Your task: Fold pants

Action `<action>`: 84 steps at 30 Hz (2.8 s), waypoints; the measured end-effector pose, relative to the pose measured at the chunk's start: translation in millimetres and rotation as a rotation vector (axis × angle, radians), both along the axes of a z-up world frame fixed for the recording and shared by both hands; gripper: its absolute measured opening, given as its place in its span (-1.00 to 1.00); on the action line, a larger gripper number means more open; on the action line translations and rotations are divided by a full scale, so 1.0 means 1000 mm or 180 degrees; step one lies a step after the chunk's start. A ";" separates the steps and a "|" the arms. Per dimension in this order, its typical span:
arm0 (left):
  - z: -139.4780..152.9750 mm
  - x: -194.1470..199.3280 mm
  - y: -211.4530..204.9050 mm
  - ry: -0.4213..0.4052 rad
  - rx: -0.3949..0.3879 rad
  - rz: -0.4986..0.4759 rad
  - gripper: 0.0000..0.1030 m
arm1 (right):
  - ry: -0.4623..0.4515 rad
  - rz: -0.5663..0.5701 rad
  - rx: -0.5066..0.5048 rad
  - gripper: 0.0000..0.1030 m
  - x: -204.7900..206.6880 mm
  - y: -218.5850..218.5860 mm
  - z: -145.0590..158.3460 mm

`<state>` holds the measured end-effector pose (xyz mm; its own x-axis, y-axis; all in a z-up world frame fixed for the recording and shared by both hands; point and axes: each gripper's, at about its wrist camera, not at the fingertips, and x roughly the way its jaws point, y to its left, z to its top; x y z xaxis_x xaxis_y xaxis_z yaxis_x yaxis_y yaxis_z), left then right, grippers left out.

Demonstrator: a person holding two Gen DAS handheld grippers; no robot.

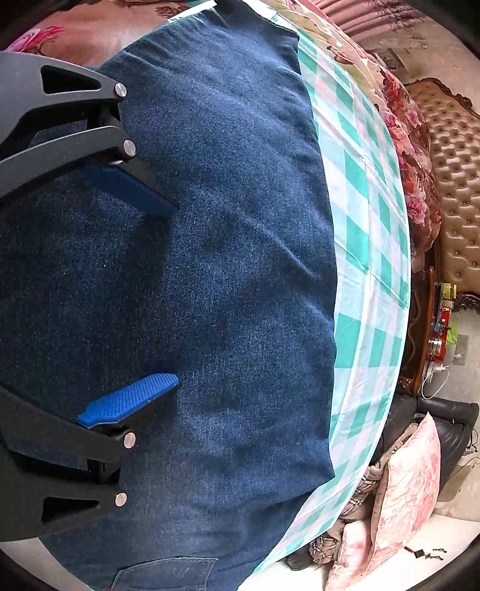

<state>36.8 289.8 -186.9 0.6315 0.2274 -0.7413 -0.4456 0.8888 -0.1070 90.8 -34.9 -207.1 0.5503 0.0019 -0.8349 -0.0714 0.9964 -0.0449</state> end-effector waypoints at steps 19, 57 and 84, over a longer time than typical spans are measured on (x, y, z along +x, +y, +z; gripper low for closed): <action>-0.032 -0.003 0.097 -0.0412 -0.1531 0.0251 -0.23 | -0.0016 0.0040 -0.0012 0.65 0.002 -0.001 -0.001; -0.038 -0.054 -0.341 -0.0509 0.2902 -0.2632 0.16 | 0.0473 -0.0786 0.1489 0.65 0.003 -0.141 0.019; 0.014 -0.024 -0.300 -0.0376 0.1500 -0.2990 -0.58 | 0.1592 -0.0004 0.3205 0.67 0.027 -0.073 -0.007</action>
